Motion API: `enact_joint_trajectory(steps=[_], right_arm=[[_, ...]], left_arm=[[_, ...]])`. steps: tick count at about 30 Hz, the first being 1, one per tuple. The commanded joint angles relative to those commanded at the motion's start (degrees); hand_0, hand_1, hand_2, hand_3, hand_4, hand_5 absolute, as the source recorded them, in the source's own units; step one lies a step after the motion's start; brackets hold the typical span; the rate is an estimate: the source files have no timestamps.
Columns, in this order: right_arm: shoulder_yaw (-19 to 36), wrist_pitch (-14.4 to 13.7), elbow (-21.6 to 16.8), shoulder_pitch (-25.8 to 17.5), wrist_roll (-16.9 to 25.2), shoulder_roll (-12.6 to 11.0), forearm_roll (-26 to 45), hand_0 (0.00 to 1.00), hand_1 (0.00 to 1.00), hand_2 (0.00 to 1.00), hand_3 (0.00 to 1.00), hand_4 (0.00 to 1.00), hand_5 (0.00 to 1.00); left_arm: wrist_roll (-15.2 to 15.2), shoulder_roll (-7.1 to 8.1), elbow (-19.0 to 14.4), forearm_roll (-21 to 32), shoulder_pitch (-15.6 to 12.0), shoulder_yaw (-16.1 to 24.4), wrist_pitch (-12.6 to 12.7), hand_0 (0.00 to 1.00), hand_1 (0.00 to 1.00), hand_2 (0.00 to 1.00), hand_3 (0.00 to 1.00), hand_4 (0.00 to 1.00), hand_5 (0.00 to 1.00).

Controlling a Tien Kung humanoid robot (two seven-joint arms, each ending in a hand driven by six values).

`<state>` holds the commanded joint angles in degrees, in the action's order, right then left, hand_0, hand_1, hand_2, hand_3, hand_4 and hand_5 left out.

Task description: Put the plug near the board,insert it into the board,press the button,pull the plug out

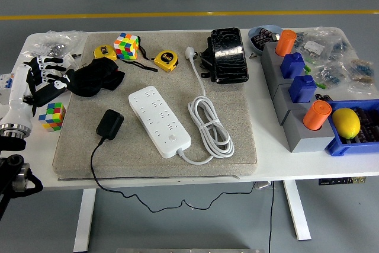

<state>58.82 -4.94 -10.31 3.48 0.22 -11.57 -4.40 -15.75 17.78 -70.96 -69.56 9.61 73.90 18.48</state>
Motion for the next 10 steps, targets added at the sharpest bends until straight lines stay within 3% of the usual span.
enact_joint_trajectory(steps=[10], right_arm=[[0.8,0.0,0.0,-0.1,0.1,0.1,-0.3,0.498,0.598,0.561,0.512,0.858,0.397]], left_arm=[[-0.1,-0.04,0.0,0.2,0.7,-0.8,-0.2,0.318,0.358,0.484,0.536,0.807,0.201]])
